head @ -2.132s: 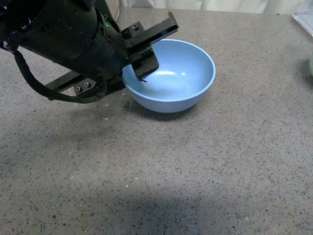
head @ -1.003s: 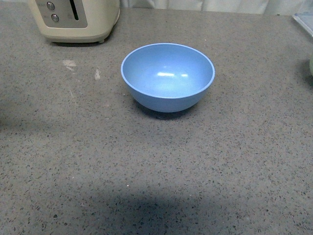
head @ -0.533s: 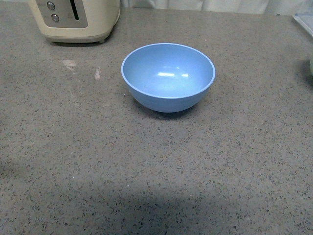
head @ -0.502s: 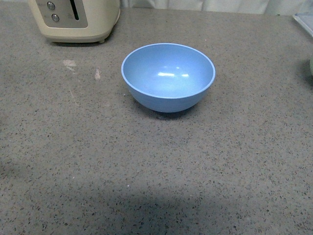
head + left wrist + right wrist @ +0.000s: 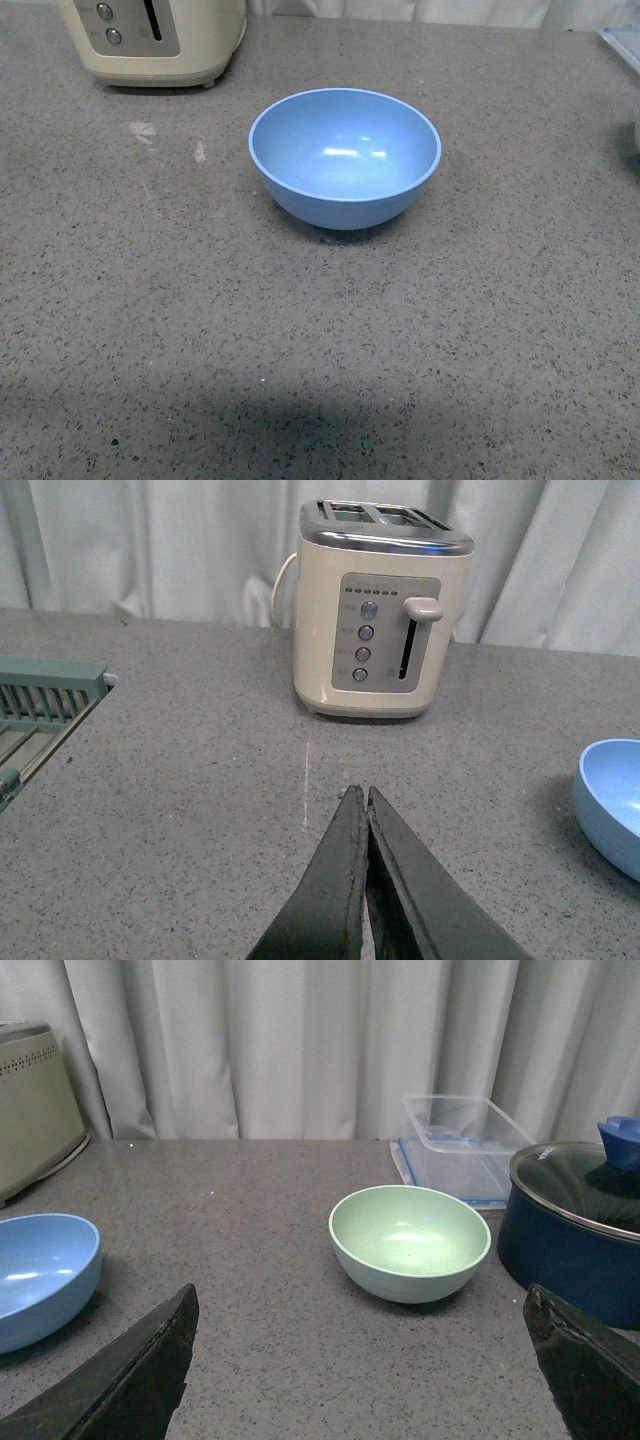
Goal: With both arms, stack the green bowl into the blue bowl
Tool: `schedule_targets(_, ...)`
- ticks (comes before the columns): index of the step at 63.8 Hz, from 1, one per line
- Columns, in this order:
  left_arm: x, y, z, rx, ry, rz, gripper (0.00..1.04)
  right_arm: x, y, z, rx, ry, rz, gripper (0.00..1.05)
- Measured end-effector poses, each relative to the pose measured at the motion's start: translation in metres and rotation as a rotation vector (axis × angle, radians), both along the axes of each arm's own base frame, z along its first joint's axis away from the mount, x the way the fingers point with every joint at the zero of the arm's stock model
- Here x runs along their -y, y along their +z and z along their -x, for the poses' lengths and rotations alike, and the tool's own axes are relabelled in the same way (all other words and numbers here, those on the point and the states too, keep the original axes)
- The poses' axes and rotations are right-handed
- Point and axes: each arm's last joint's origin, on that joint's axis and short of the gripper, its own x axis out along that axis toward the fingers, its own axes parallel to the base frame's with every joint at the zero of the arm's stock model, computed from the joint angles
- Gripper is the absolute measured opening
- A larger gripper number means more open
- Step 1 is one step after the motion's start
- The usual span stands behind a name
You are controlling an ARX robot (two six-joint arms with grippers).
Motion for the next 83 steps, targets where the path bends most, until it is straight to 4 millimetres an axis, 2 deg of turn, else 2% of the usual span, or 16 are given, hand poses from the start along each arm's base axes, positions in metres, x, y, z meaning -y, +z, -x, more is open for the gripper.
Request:
schedule_targets(78,0.0,0.0,0.037,0.006,0.0,0.0,0.04,0.0,0.0,0.0,0.0,0.0,0.0,0.95)
schedule_targets(83,0.0,0.0,0.037,0.006,0.0,0.0,0.16,0.0,0.0,0.0,0.0,0.0,0.0,0.95)
